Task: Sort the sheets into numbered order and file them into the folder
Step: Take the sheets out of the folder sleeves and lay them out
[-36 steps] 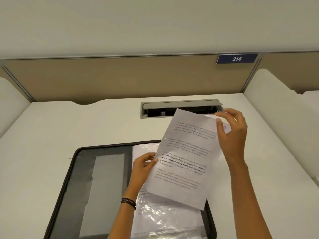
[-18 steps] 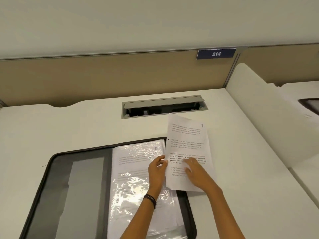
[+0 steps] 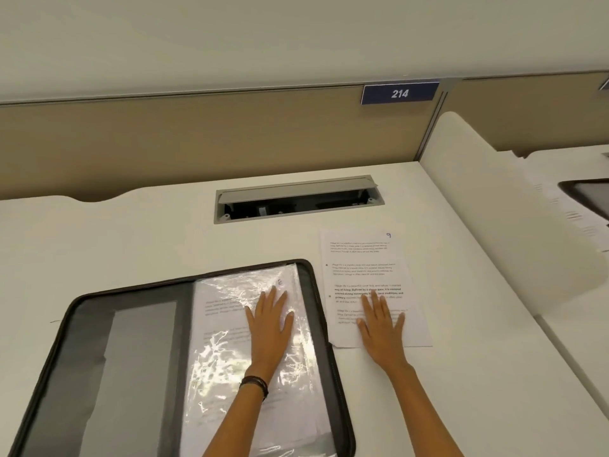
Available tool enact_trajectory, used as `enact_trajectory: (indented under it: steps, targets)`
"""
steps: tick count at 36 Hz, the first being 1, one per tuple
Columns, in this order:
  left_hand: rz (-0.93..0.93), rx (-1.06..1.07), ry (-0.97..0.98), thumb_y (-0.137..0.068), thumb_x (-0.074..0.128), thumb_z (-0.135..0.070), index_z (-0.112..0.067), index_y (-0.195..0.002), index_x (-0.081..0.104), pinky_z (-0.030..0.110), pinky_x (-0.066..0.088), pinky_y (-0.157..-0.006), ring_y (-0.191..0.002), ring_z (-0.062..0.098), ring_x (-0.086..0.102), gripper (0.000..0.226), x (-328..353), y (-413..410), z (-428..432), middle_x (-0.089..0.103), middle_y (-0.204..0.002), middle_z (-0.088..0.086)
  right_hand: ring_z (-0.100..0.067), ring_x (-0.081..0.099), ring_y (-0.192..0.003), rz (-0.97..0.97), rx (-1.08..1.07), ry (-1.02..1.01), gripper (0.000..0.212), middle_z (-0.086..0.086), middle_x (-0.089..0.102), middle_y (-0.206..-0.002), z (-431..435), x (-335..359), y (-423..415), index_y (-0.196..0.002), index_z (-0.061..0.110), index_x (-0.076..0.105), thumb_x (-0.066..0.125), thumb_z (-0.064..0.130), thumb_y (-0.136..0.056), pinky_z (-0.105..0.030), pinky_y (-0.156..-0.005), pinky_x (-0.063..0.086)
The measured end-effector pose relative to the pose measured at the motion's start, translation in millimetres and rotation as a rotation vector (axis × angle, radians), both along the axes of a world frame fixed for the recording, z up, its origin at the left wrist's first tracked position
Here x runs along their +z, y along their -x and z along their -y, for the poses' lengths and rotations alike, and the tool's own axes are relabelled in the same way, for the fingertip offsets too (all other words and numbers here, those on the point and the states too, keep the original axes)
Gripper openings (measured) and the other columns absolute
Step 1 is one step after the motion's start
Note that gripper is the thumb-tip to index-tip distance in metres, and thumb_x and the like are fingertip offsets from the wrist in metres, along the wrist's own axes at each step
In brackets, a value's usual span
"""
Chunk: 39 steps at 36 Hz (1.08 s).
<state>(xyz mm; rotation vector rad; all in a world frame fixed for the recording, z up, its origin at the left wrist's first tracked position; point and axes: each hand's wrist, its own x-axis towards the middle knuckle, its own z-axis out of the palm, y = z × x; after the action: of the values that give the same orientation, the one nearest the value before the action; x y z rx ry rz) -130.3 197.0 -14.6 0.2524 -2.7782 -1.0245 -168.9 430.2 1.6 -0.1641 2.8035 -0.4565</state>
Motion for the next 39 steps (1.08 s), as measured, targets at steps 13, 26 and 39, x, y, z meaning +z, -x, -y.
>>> enact_trajectory:
  steps: [13, 26, 39]
  targets:
    - [0.048, -0.060, 0.228, -0.100, 0.008, -0.054, -0.027, -0.149, 0.028, 0.036, -0.011, -0.117, -0.146, 0.012, 0.002, 0.059, -16, -11, 10, 0.019, -0.158, -0.002, -0.018, -0.005, -0.147, -0.083, -0.032, -0.080, 0.087, 0.003, -0.008, -0.158, -35, -11, 57, -0.149, 0.020, -0.005, -0.016, 0.058, -0.072, -0.055, -0.112, -0.006]
    - [0.073, -0.054, 0.253, -0.101, 0.013, -0.049, -0.035, -0.150, 0.014, 0.040, -0.007, -0.117, -0.147, 0.012, -0.003, 0.051, -20, -11, 11, 0.012, -0.159, -0.005, -0.013, -0.005, -0.146, -0.058, -0.028, -0.027, 0.054, 0.006, -0.005, -0.159, -56, -11, 100, -0.151, 0.025, 0.001, 0.022, 0.038, -0.102, -0.053, -0.113, -0.007]
    - [0.094, -0.072, 0.238, -0.102, 0.012, -0.049, -0.031, -0.149, 0.021, 0.040, -0.007, -0.117, -0.147, 0.012, -0.002, 0.052, -16, -11, 11, 0.016, -0.158, -0.004, -0.014, 0.017, -0.144, -0.229, -0.051, 0.276, 0.054, 0.000, 0.026, -0.154, -57, 0, 93, -0.148, 0.020, 0.027, 0.045, 0.011, -0.097, -0.045, -0.112, -0.016]
